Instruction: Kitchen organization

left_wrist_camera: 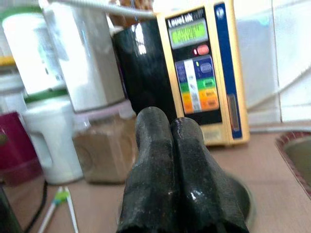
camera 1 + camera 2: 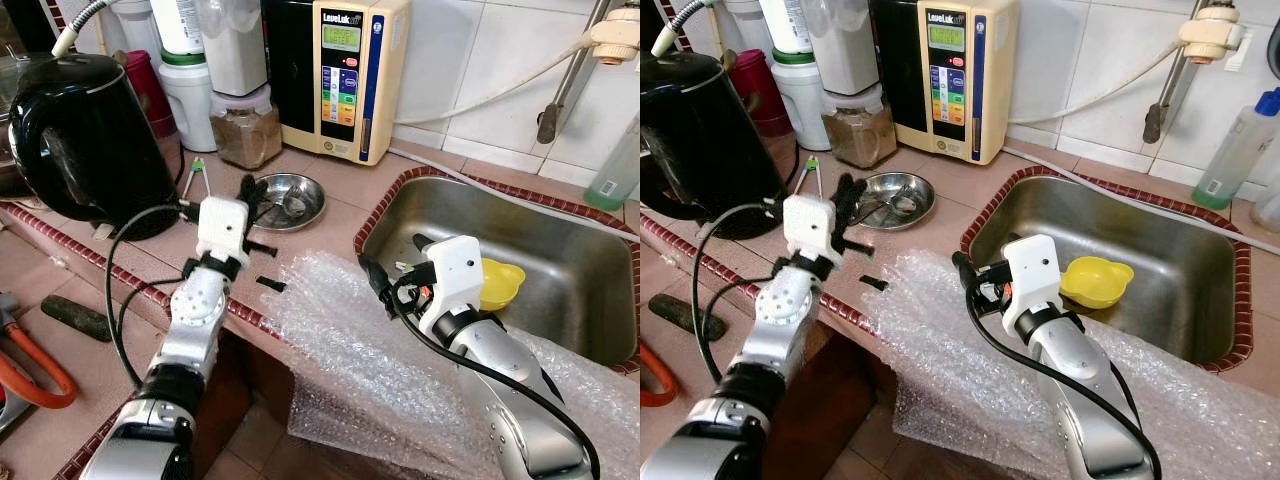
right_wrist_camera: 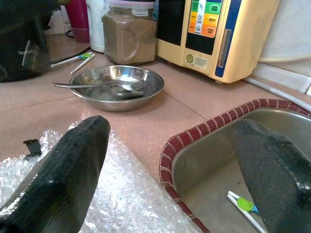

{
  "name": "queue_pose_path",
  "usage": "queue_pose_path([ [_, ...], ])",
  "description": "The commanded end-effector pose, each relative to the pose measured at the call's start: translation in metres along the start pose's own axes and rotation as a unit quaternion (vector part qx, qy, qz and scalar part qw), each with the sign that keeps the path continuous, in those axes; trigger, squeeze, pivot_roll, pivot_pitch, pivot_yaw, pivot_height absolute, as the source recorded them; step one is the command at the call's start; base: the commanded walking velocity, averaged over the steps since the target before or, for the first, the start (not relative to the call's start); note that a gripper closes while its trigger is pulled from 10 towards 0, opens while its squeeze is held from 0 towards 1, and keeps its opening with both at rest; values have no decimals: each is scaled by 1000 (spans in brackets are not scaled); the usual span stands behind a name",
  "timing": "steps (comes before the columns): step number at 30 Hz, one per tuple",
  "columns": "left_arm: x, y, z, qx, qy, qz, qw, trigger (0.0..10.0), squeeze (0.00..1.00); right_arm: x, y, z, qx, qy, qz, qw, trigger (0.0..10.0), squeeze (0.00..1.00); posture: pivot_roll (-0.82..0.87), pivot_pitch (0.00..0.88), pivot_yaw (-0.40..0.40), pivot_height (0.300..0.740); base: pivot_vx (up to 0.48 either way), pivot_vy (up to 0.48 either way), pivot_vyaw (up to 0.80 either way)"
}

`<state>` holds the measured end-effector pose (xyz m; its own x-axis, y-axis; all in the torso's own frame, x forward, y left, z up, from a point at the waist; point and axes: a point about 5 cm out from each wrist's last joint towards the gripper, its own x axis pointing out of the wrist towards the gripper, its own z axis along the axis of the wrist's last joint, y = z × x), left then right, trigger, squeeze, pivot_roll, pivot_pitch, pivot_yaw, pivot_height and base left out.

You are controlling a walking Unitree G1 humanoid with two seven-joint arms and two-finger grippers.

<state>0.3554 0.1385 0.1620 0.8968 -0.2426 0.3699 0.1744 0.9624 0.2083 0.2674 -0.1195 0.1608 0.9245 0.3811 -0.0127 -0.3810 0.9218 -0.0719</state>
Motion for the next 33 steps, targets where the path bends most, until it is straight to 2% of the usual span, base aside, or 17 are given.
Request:
queue_pose_path([
  [1,6,7,7,3,-12,12,1000,0,0,1,-2,4,-4,-7,-1,1000,10000,0,-101,0,55,740,0,0,0],
  [6,14,13,12,-16,-13,24,999,0,0,1,-3,3,-6,-6,-1,1000,10000,0,-107,0,52,740,0,0,0],
  [14,14,17,6,-21,5,33,999,0,0,-1,-3,3,-8,-5,-3,1000,10000,0,-114,0,52,740,0,0,0],
  [15,13,19,4,-23,12,40,999,1529,0,-2,-4,3,-8,-3,-3,1000,10000,0,-115,0,51,740,0,0,0],
  [16,13,19,4,-24,15,44,999,1529,0,-2,-4,3,-8,-3,-4,1000,10000,0,-115,0,51,740,0,0,0],
  [17,13,20,3,-23,18,48,998,6667,0,-3,-4,3,-9,-3,-3,1000,10000,0,-116,0,50,740,0,0,0],
  [18,12,28,-2,-45,40,76,995,10000,1000,-3,-4,3,-10,-2,-3,1000,10000,0,-117,0,50,740,0,0,0],
  [19,11,33,-7,-72,61,93,991,10000,1000,-3,-4,3,-10,-2,-3,1000,10000,0,-117,0,50,740,0,0,0],
  [21,8,37,-13,-99,80,107,986,10000,1000,-3,-4,3,-11,-2,-3,1000,10000,0,-117,0,48,740,0,0,0],
  [23,-2,46,-24,-127,111,132,977,10000,1000,-4,-4,2,-12,0,-2,1000,10000,0,-117,0,47,740,0,0,0],
  [24,-2,46,-24,-127,111,132,977,10000,1000,-4,-4,2,-12,0,-2,1000,10000,0,-117,0,47,740,0,0,0],
  [28,-13,50,-35,-170,138,149,964,10000,1000,-5,-4,2,-14,2,-1,1000,10000,0,-117,0,47,740,0,0,0],
  [29,-15,50,-38,-192,147,151,959,10000,1000,-6,-4,2,-15,3,-1,1000,10000,0,-115,0,47,740,0,0,0],
  [30,-15,50,-38,-192,147,151,959,10000,1000,-6,-4,2,-15,3,-1,1000,10000,0,-115,0,47,740,0,0,0],
  [31,-18,49,-39,-235,151,152,948,10000,1000,-6,-3,1,-15,4,0,1000,10000,0,-114,0,47,740,0,0,0],
  [33,-20,48,-39,-265,154,147,941,10000,1000,-6,-3,1,-15,4,0,1000,10000,0,-111,1,47,740,0,0,0],
])
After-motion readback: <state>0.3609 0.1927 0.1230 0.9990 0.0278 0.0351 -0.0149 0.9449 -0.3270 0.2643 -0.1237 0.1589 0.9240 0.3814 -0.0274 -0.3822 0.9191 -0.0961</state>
